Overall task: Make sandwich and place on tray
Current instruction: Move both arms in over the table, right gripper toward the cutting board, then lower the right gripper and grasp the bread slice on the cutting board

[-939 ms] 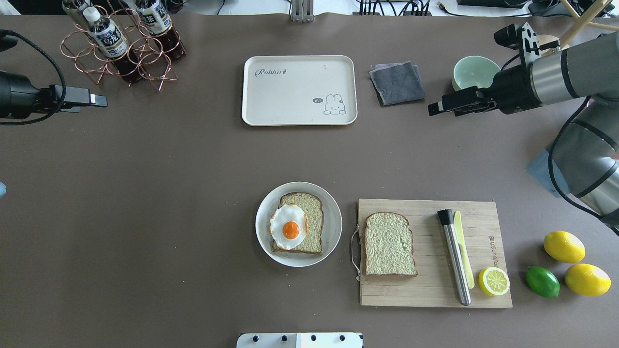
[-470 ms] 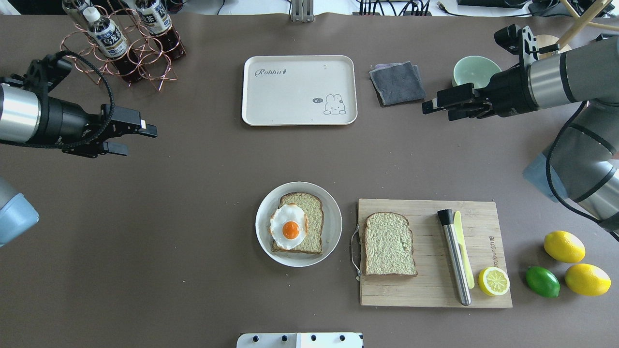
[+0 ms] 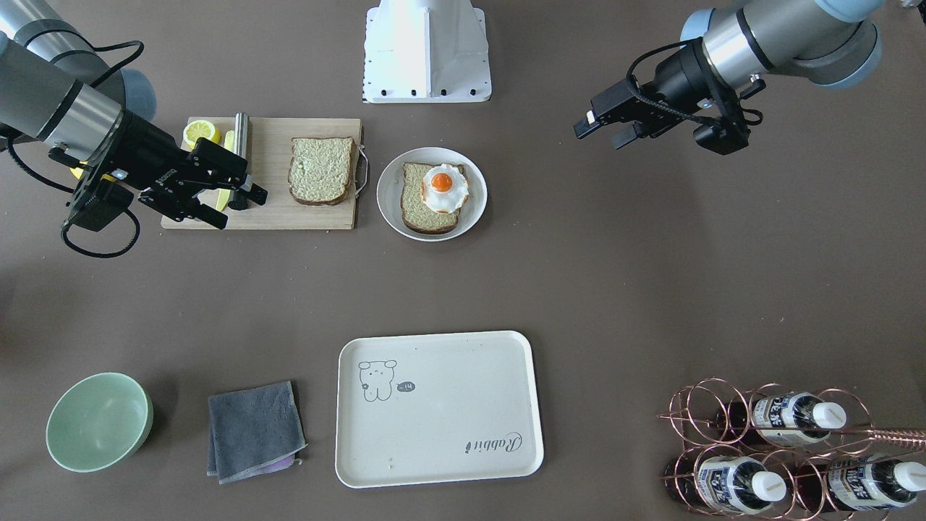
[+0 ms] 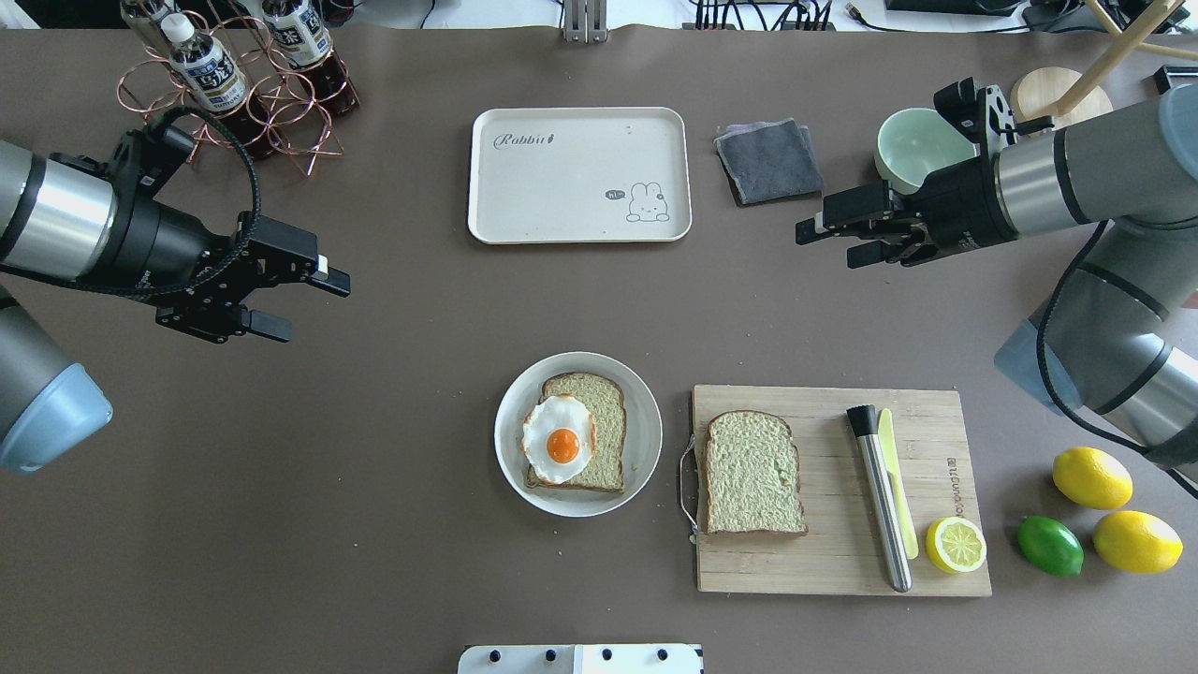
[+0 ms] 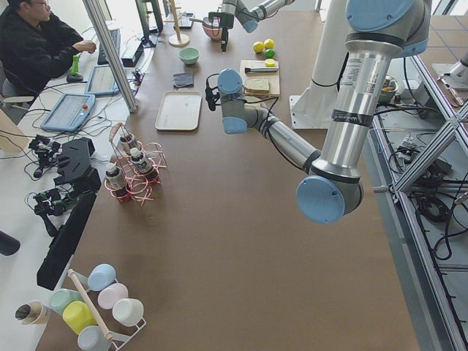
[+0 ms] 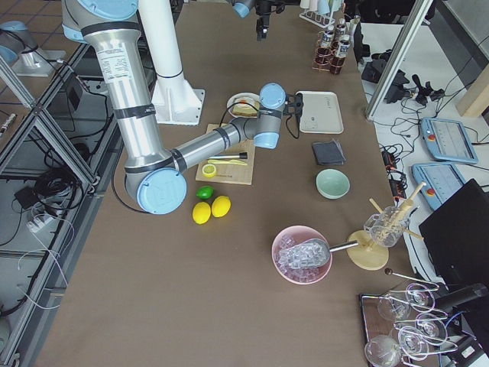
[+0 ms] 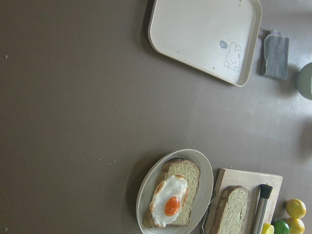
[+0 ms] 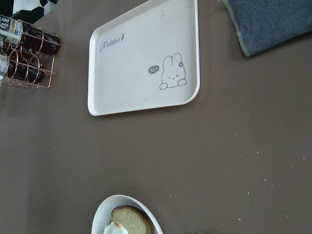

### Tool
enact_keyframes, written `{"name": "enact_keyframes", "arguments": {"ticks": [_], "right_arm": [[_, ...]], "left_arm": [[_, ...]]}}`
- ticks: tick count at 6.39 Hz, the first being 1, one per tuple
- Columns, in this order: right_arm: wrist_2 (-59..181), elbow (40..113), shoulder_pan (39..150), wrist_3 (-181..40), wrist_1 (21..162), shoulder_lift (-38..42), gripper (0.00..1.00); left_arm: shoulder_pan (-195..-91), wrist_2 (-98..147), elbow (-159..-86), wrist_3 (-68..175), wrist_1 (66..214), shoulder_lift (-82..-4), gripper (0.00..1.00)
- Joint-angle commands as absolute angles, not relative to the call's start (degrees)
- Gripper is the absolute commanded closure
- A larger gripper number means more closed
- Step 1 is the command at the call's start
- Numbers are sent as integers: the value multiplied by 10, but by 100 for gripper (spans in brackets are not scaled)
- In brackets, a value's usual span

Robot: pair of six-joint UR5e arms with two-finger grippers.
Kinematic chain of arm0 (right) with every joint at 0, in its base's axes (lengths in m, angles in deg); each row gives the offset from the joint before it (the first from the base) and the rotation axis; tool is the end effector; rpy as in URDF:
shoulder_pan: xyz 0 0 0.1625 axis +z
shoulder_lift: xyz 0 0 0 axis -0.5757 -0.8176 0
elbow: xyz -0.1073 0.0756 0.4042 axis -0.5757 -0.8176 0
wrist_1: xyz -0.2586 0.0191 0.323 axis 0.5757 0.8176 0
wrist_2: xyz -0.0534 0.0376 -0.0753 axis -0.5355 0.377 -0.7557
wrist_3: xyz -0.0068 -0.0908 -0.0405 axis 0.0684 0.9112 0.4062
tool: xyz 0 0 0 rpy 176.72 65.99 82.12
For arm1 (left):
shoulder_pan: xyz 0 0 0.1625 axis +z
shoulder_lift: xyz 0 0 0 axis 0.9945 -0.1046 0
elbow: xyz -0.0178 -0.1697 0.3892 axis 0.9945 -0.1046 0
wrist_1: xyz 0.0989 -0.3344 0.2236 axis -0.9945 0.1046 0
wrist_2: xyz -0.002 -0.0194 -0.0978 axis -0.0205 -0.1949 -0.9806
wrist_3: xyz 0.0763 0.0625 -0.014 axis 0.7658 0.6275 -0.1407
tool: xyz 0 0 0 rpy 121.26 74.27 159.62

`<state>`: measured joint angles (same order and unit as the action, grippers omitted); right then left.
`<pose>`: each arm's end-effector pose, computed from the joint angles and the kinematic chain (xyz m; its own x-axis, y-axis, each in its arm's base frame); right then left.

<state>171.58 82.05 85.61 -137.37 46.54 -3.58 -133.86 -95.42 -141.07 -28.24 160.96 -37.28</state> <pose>-0.3026 -0.4686 0.3336 0.1144 0.0001 0.9934 -0.1178 0.9929 0.0135 0.2838 -0.4229 0.2731 0.1067 -0.2410 -0.9647 -0.0059 0.9700 -0.2430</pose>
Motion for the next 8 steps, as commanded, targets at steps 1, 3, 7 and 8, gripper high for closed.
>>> {"name": "enact_keyframes", "arguments": {"ticks": [1, 3, 7, 8], "right_arm": [[1719, 841, 813, -1416, 464, -58, 0], [1711, 843, 747, -1410, 464, -97, 0], [1656, 842, 666, -1392, 407, -171, 5], [1628, 840, 648, -1359, 408, -179, 5]], "left_arm": [[-1337, -978, -1413, -318, 1610, -393, 2], [-1335, -979, -1413, -319, 1611, -401, 2], [-1329, -979, -1420, -320, 1611, -399, 2], [-1328, -979, -1420, -320, 1611, -397, 2]]}}
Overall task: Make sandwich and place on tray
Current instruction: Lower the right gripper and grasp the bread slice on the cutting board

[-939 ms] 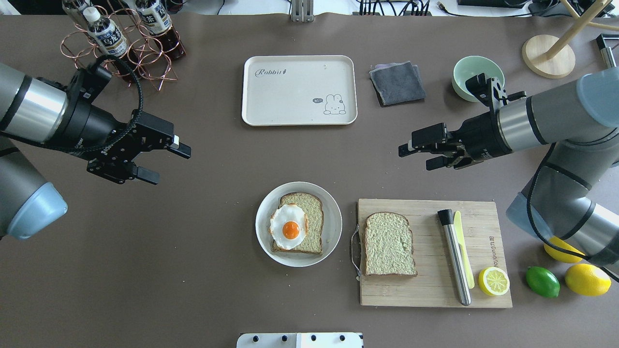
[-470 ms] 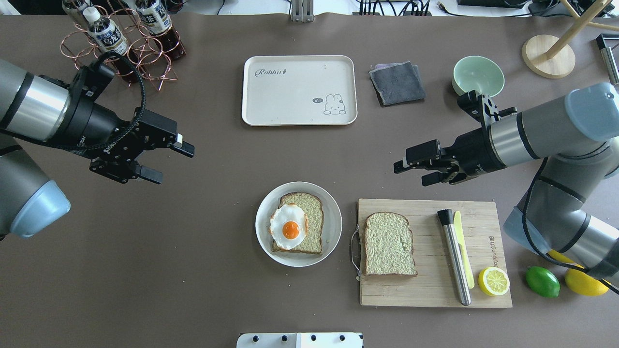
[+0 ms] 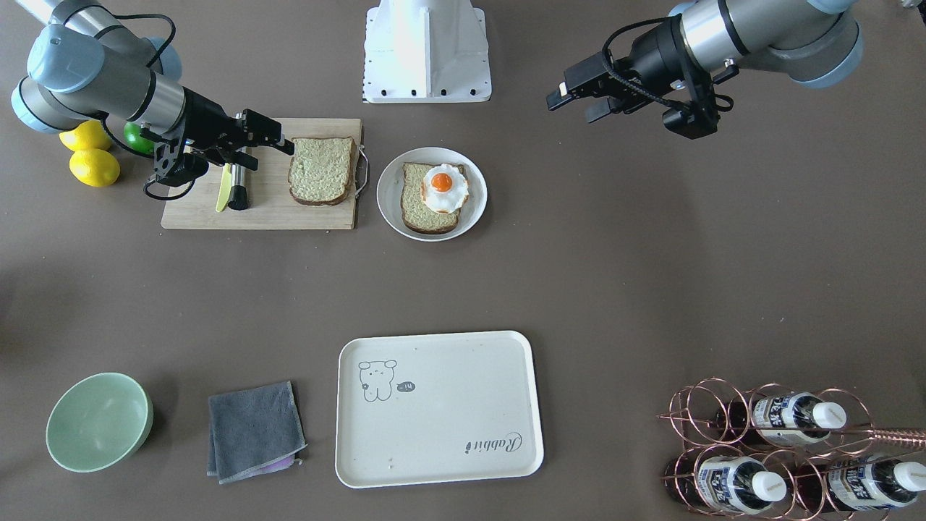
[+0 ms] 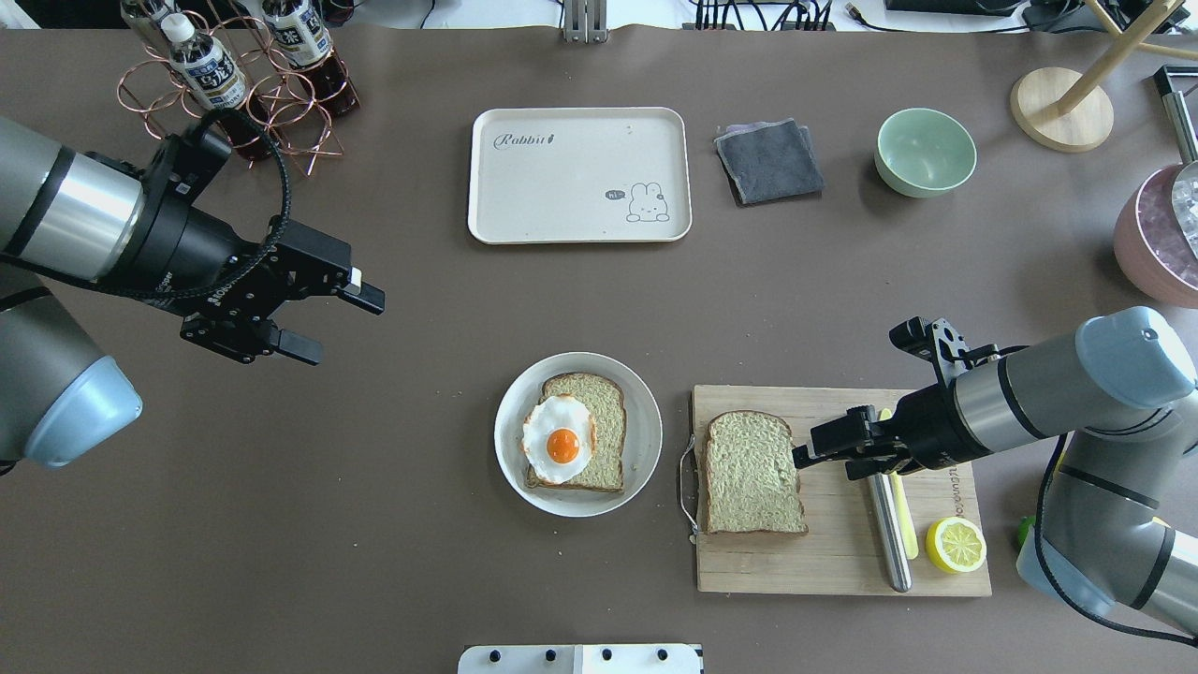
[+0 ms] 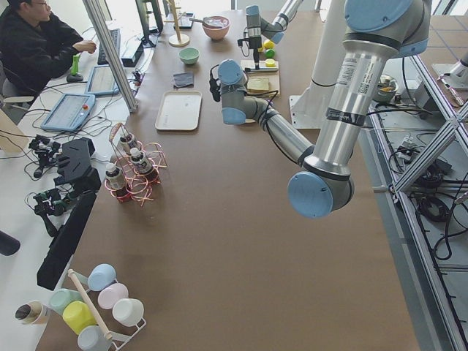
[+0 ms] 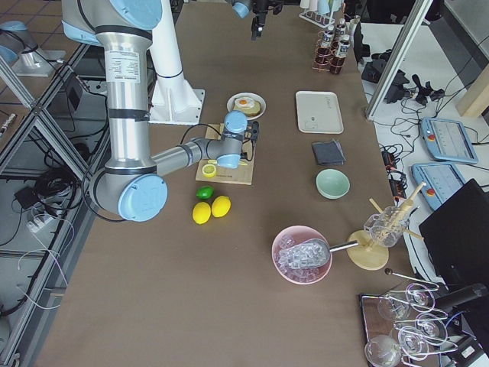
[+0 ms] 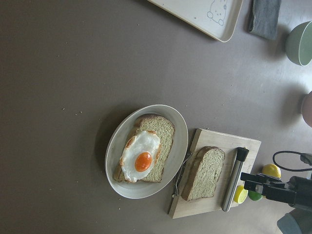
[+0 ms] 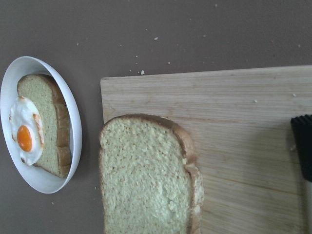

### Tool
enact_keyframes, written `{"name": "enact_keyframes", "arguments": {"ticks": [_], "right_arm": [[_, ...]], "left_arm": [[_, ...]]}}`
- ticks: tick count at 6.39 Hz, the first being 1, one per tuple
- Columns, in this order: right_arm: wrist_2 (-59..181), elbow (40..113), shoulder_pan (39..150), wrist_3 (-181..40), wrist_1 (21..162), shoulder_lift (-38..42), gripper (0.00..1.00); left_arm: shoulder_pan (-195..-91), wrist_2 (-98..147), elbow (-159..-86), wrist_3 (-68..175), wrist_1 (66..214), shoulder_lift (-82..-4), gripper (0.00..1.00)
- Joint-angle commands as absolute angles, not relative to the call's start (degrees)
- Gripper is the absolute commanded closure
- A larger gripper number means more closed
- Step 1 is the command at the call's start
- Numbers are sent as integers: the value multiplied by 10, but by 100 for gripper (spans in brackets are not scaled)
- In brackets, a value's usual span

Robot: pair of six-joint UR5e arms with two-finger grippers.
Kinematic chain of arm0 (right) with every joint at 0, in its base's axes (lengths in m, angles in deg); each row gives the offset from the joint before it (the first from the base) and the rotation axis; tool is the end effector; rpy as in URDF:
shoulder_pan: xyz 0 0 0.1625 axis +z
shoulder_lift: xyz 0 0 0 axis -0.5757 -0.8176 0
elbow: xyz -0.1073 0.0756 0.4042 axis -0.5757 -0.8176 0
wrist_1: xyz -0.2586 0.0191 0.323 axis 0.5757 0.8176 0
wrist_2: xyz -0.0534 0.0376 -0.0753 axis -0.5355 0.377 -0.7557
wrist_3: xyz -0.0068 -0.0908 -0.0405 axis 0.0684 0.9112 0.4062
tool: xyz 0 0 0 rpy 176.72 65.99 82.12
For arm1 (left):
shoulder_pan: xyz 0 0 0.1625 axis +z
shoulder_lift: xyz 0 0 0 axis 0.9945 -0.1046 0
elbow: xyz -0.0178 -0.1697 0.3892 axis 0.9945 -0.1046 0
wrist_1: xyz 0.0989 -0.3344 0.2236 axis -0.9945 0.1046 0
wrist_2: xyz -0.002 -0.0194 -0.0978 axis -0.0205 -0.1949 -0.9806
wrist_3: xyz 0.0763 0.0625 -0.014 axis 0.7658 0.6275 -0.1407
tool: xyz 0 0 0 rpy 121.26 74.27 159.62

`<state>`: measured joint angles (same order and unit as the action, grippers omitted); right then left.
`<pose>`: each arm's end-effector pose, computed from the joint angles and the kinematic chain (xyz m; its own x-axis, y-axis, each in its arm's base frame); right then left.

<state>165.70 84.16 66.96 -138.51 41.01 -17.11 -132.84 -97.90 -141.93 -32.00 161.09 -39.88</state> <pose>-0.3805 -0.3216 0.4325 0.2089 0.0348 0.9773 0.1013 0.9932 -0.0570 0.2906 -0.4131 0.2437 0.0807 -0.2565 -0.9632 -0.0699 0.9625 -0.2622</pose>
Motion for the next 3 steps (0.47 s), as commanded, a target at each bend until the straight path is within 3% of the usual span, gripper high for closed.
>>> {"name": "enact_keyframes", "arguments": {"ticks": [1, 3], "right_arm": [[1610, 840, 637, -1355, 409, -178, 7], [1582, 841, 628, -1355, 411, -174, 16]], "left_arm": [[-1328, -978, -1420, -319, 1611, -397, 2], [-1327, -978, -1420, -319, 1611, -396, 2]]}}
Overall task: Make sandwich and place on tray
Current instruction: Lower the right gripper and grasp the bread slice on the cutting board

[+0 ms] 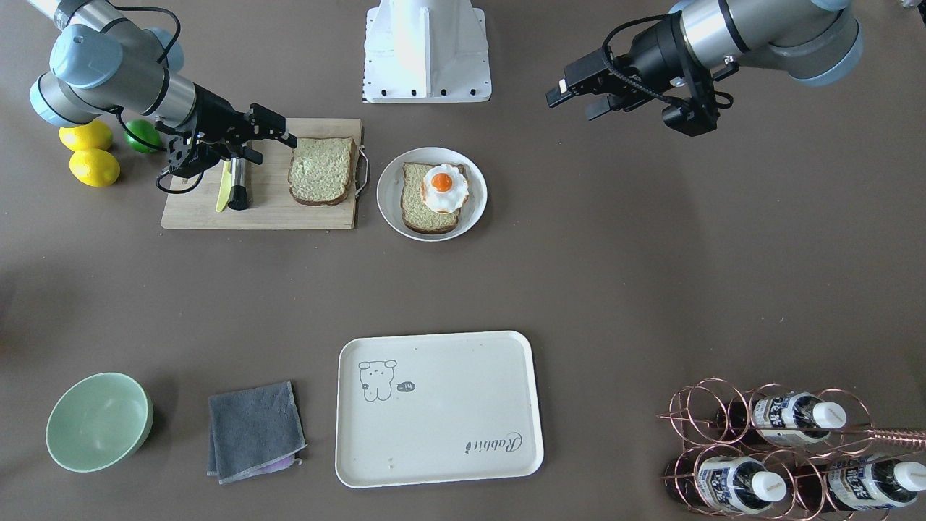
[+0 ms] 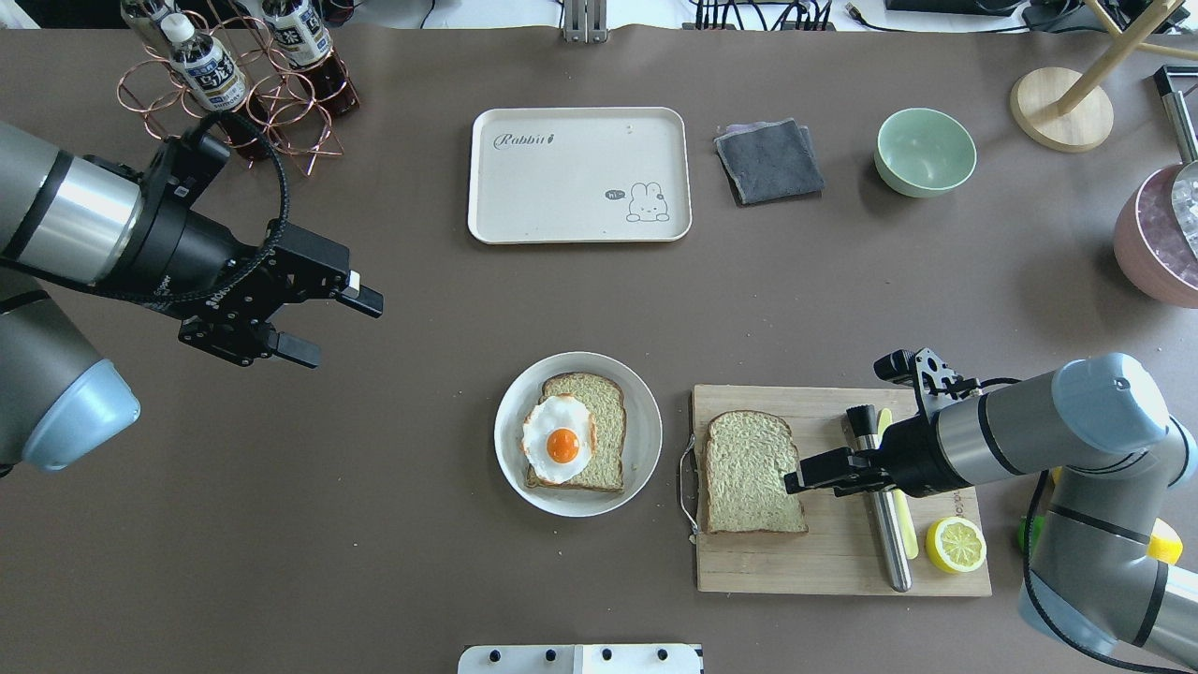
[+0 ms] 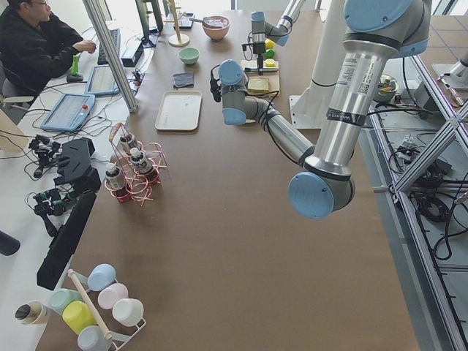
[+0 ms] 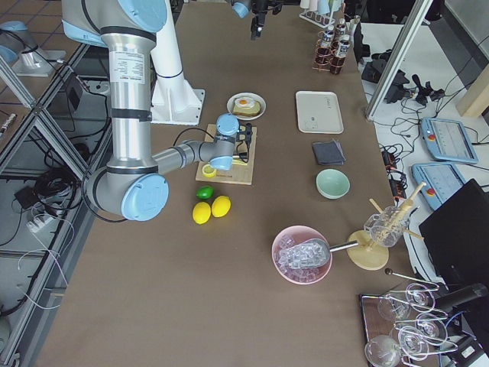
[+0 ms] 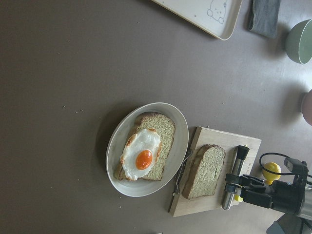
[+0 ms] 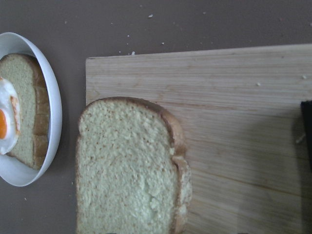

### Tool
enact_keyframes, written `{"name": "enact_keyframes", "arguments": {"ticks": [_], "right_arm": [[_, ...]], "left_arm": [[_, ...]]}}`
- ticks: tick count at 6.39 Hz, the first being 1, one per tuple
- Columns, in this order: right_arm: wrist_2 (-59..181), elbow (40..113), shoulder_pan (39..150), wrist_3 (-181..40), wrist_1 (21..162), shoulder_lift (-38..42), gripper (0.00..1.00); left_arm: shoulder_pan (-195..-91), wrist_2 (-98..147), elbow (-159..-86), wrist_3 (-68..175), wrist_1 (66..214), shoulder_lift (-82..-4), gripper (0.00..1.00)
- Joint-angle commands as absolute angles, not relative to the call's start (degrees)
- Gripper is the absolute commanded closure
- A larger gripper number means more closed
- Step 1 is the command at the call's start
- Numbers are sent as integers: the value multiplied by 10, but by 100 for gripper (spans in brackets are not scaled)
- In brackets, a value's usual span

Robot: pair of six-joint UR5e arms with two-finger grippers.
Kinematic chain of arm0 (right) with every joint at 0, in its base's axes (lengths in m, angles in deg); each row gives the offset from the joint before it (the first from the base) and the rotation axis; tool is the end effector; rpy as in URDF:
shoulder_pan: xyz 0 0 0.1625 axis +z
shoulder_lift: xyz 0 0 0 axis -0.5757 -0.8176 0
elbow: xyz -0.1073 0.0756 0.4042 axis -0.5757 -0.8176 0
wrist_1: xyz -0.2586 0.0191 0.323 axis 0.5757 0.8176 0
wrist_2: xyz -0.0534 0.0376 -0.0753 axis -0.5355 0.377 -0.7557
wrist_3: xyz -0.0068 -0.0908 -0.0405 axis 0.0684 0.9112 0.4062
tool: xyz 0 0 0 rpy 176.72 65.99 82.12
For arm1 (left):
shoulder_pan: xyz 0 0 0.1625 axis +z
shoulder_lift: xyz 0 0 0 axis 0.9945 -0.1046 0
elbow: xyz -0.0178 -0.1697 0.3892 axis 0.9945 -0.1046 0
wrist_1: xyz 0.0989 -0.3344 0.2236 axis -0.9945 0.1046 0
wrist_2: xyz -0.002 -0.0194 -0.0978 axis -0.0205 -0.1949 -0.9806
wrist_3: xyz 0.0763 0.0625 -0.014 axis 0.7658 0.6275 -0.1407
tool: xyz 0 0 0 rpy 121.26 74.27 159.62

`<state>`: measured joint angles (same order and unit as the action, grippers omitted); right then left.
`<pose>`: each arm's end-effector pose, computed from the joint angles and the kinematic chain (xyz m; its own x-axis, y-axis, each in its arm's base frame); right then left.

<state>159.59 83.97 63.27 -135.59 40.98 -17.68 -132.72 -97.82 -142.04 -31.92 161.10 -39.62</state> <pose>-0.3994 -0.3059 0.4406 0.2286 -0.0250 0.9732 0.0735 0.9973 0.0084 0.2908 -0.4119 0.2452 0.0825 -0.2568 -0.9629 -0.0702 0.9623 -0.2626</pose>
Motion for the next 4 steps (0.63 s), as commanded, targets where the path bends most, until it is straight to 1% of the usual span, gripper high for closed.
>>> {"name": "enact_keyframes", "arguments": {"ticks": [1, 2, 3, 4], "right_arm": [[1581, 841, 629, -1355, 413, -171, 18], [1579, 837, 629, -1355, 413, -170, 22], [1575, 836, 628, -1355, 414, -168, 24], [1564, 835, 623, -1355, 426, -162, 29]], "left_arm": [[-1327, -978, -1420, -318, 1611, -395, 2], [-1327, -978, -1420, -317, 1612, -395, 2], [-1327, -977, -1419, -317, 1612, -395, 2], [-1327, -977, -1418, -316, 1612, -395, 2]]}}
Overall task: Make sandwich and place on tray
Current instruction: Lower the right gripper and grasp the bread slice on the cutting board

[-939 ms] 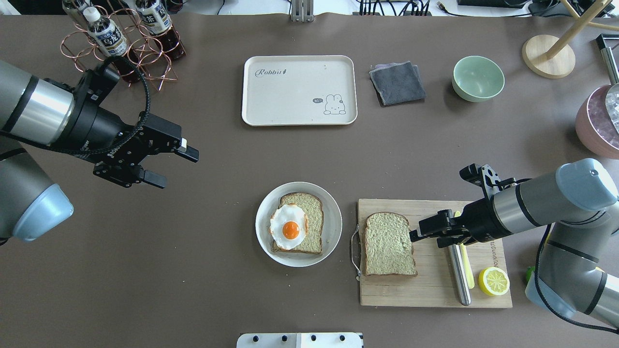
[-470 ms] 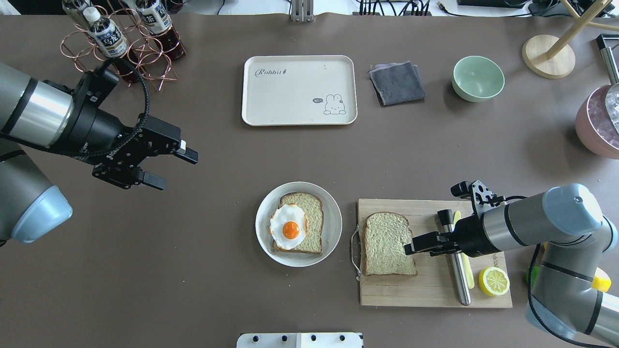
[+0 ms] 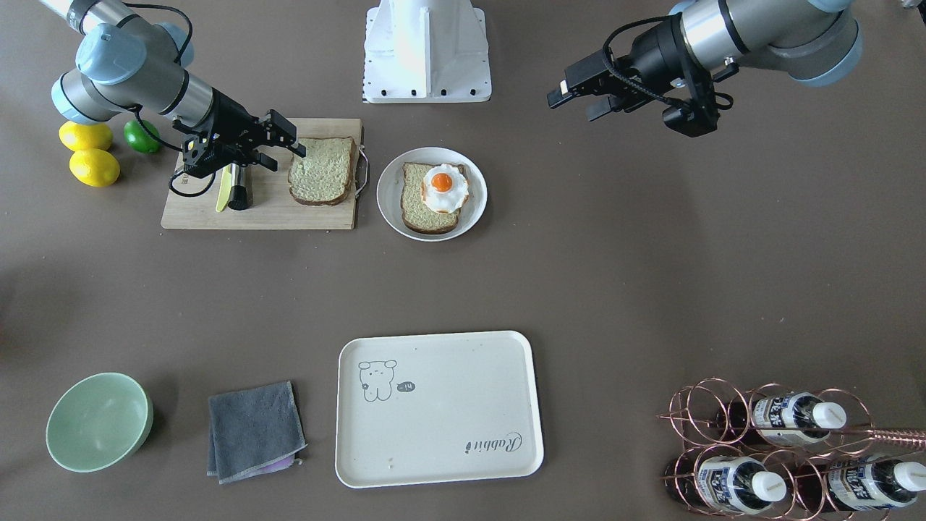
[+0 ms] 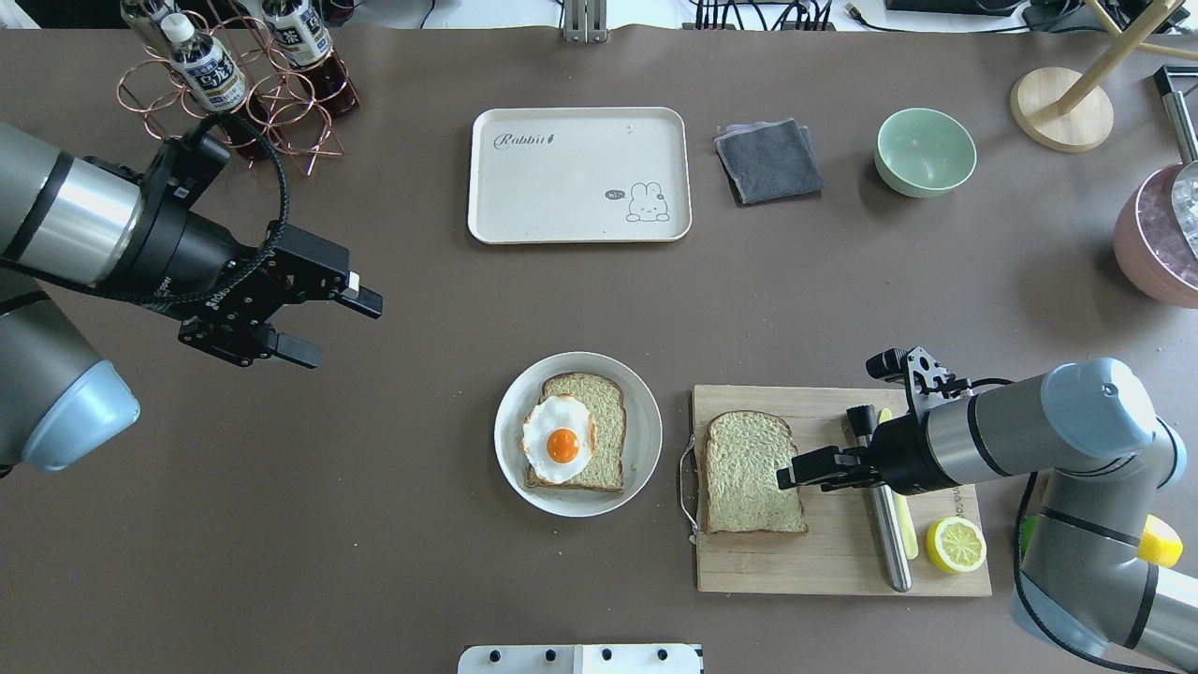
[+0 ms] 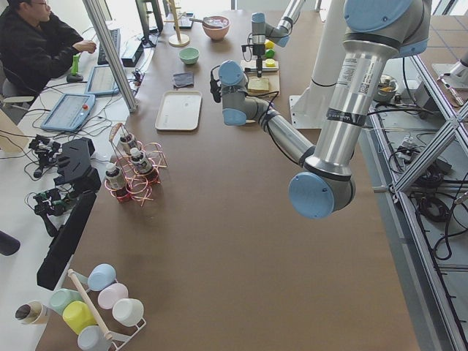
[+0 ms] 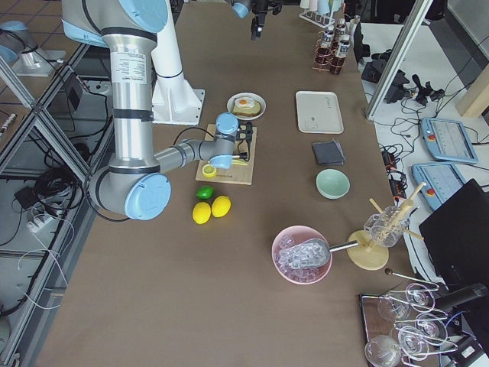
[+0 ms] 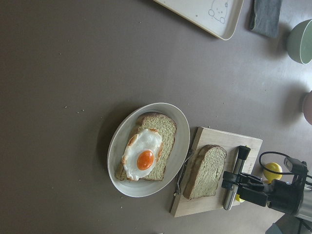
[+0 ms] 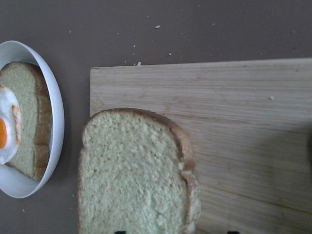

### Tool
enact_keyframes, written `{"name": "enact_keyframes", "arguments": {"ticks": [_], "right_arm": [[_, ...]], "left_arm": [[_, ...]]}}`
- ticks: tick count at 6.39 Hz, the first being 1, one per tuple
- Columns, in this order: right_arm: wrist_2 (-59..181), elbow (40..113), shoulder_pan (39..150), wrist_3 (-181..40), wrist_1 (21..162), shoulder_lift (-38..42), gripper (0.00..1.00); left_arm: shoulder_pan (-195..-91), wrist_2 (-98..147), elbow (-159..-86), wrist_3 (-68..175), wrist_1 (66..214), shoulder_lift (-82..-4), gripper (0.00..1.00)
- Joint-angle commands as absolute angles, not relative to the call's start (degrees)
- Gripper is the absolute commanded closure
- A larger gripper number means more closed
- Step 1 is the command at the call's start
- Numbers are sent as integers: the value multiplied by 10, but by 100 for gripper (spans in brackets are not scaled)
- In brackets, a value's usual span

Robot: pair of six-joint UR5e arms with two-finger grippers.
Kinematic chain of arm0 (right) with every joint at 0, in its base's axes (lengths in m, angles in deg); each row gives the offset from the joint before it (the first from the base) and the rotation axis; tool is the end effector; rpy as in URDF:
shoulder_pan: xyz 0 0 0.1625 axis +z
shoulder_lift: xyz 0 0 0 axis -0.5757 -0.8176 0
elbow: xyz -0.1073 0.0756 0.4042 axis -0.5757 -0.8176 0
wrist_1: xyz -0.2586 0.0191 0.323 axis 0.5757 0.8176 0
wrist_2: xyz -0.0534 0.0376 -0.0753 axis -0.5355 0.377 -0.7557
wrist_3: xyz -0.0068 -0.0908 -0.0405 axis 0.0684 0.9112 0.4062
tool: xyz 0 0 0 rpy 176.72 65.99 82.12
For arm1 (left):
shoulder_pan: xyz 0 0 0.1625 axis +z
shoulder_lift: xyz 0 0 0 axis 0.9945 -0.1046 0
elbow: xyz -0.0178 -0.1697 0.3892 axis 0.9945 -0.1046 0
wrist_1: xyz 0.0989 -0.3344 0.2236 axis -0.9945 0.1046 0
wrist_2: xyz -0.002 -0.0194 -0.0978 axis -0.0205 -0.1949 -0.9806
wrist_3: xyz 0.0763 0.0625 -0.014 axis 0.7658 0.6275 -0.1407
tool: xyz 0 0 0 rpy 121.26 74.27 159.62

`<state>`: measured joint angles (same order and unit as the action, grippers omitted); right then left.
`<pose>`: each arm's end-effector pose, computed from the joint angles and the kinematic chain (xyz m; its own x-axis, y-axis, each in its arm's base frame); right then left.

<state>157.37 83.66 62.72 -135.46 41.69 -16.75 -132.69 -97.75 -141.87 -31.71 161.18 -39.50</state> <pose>-0.4079 -0.3087 0.4370 0.2353 -0.0291 0.9715 0.0465 0.9987 0.0187 0.2915 -0.4123 0.2473 0.0845 -0.2559 -0.9630 -0.0692 0.9626 -0.2618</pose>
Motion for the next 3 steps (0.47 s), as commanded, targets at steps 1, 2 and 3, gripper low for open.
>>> {"name": "enact_keyframes", "arguments": {"ticks": [1, 2, 3], "right_arm": [[1558, 835, 620, -1355, 427, -161, 42], [1558, 836, 620, -1355, 427, -161, 73], [1557, 837, 625, -1355, 427, -161, 100]], "left_arm": [[-1327, -977, -1417, -316, 1612, -395, 2], [-1327, -977, -1417, -315, 1612, -395, 2], [-1327, -977, -1417, -315, 1612, -395, 2]]}}
